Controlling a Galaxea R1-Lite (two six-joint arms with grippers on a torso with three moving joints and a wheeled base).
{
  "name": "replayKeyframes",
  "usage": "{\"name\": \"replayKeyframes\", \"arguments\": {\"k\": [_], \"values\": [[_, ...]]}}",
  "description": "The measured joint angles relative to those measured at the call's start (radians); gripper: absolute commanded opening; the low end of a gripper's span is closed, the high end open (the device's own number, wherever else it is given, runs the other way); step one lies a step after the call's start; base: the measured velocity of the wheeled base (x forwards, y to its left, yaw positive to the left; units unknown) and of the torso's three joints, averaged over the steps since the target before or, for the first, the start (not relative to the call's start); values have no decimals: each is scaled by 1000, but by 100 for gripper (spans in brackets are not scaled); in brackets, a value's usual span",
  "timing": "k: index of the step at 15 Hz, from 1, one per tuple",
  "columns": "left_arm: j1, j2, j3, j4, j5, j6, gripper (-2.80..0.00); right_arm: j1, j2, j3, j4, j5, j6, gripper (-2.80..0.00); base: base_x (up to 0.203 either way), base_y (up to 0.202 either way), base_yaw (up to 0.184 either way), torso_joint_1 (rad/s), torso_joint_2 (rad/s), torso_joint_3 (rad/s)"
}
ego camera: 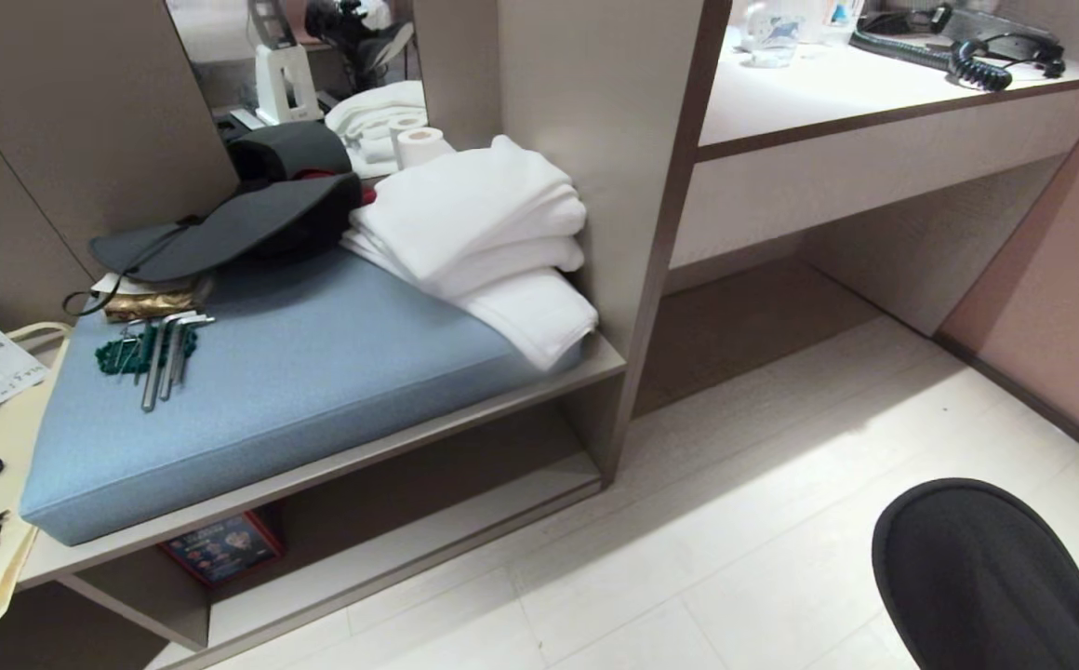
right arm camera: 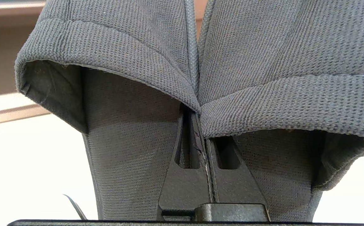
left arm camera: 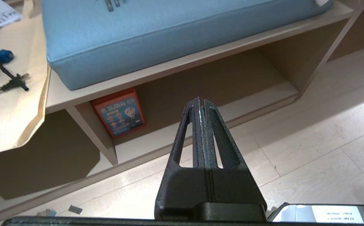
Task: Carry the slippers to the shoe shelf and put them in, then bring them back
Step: Place the slippers on the floor
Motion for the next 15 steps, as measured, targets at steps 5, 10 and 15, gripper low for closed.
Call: {"name": "replayKeyframes", "arguments": {"k": [5,10,15], "values": [[0,0,0,0,0,-1,-280,0,0,0,0,0,-1,-280,0,0,0,4,1,201],[0,0,0,0,0,0,-280,0,0,0,0,0,-1,-280,0,0,0,5,2,176],[0,0,0,0,0,0,-280,0,0,0,0,0,0,-280,0,0,0,2,1,21]]}}
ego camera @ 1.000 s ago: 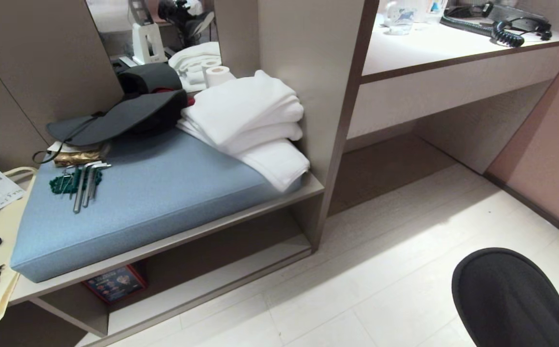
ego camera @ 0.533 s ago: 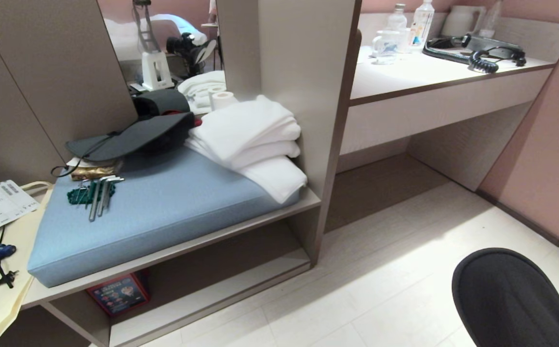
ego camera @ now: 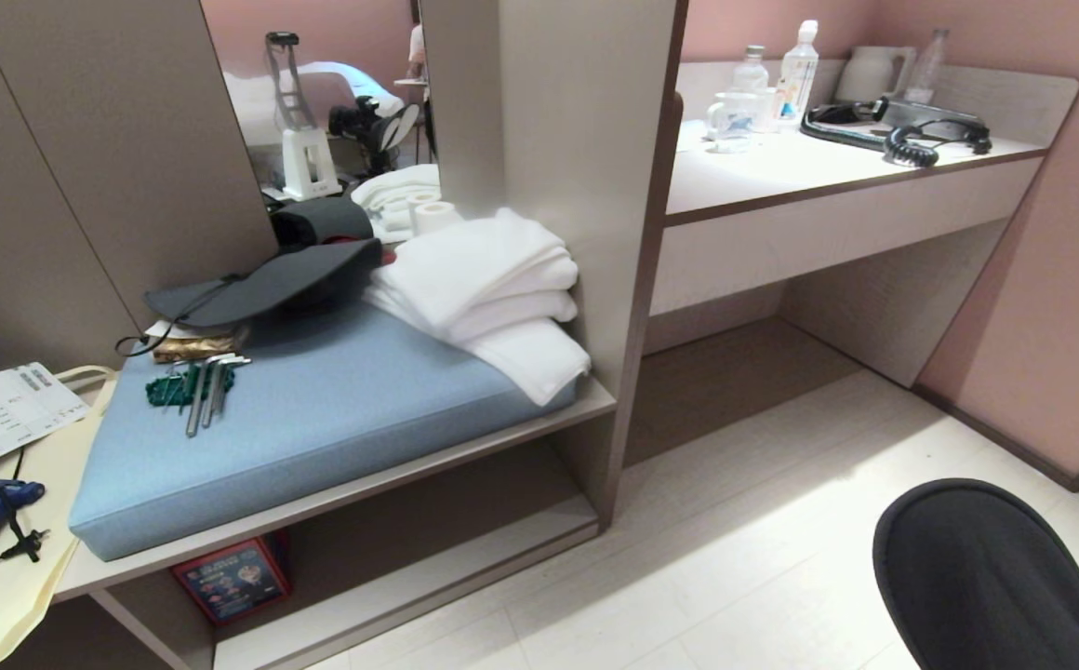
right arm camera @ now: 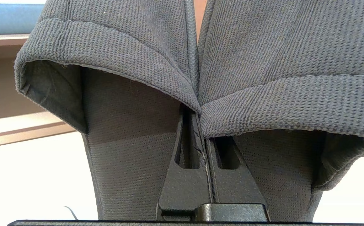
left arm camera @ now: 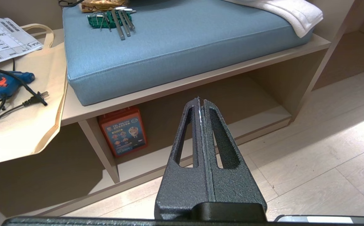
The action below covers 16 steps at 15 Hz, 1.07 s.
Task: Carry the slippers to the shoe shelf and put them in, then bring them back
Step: Place the slippers on the floor
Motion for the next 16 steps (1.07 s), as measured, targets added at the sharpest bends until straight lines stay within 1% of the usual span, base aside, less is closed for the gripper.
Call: {"name": "replayKeyframes", "arguments": {"k": [5,6,16], "values": [[0,0,0,0,0,0,-280,0,0,0,1,0,-1,-280,0,0,0,0,0,0],[0,0,0,0,0,0,-280,0,0,0,1,0,-1,-280,2,8,-109,2,-2,5],[0,0,0,0,0,1,-280,0,0,0,0,0,-1,-280,0,8,-172,3,3,3]]}}
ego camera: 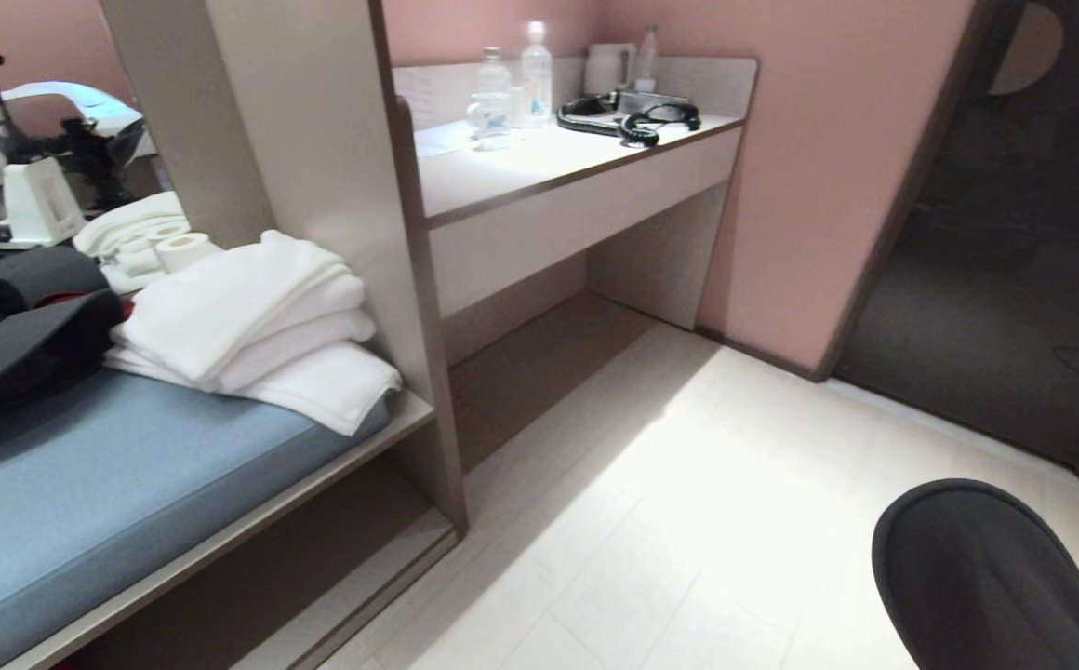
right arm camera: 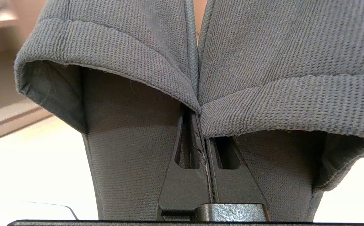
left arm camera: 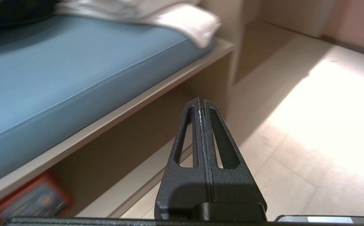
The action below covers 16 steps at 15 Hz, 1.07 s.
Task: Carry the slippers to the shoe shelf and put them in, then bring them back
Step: Place the slippers on the floor
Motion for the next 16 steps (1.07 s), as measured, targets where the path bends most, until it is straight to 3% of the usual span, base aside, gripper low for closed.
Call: {"name": "replayKeyframes", "arguments": {"k": [4,16], "values": [[0,0,0,-1,0,6,-280,0,0,0,0,0,-1,-280,1,9,-150,2,2,2],[0,0,0,0,0,4,-280,0,0,0,0,0,0,-280,0,0,0,0,0,0]]}}
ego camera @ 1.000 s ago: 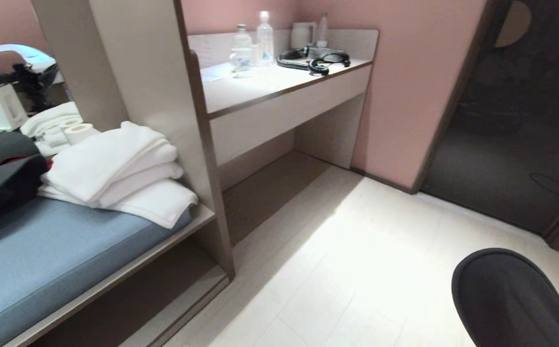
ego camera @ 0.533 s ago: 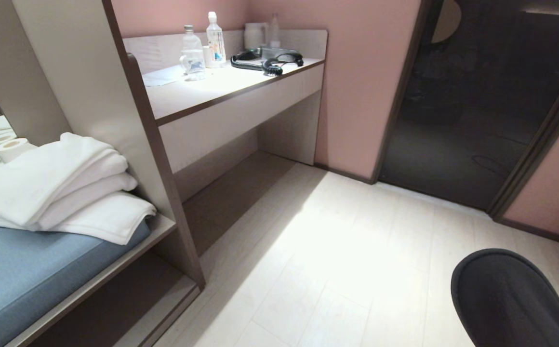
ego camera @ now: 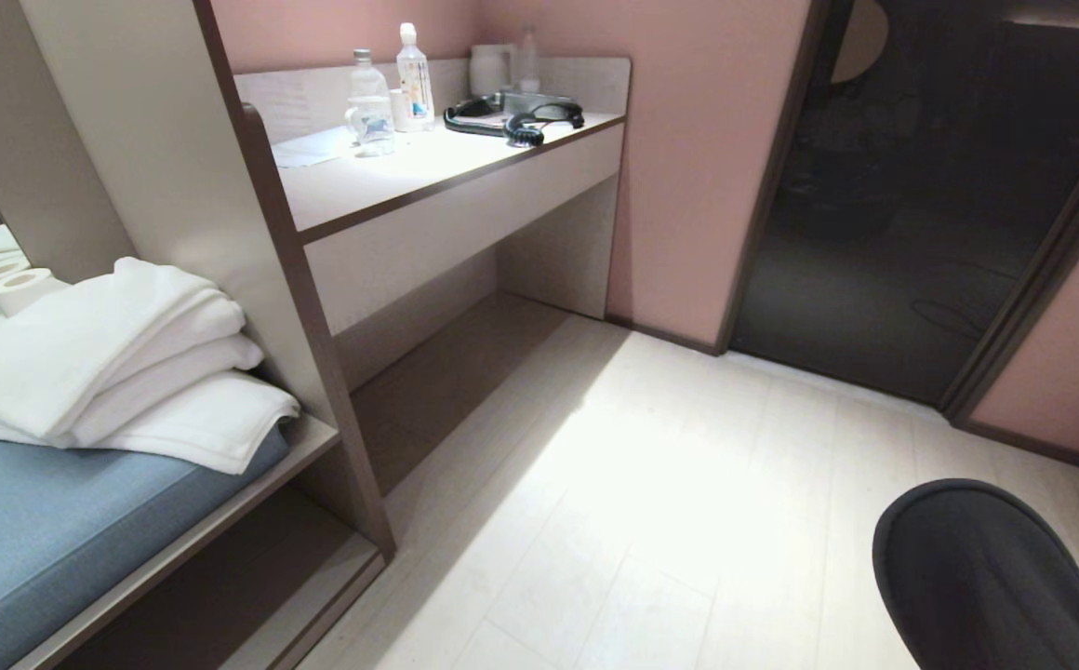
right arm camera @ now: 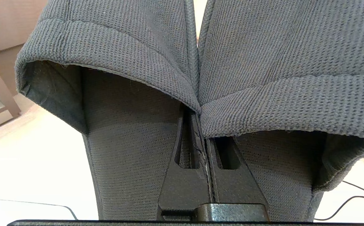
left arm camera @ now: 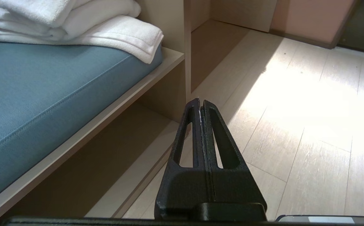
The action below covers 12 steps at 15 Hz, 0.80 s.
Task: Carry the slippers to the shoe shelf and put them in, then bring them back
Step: Place the slippers on the floor
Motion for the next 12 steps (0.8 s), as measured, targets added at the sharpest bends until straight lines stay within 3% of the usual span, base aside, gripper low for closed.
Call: {"name": "replayKeyframes", "arguments": {"k": [3,12], "values": [[0,0,0,2,1,5,-280,0,0,0,0,0,0,-280,44,0,-1,1,1,-1],[0,0,0,3,1,10,-280,0,0,0,0,1,0,-280,196,0,0,4,1,3]]}}
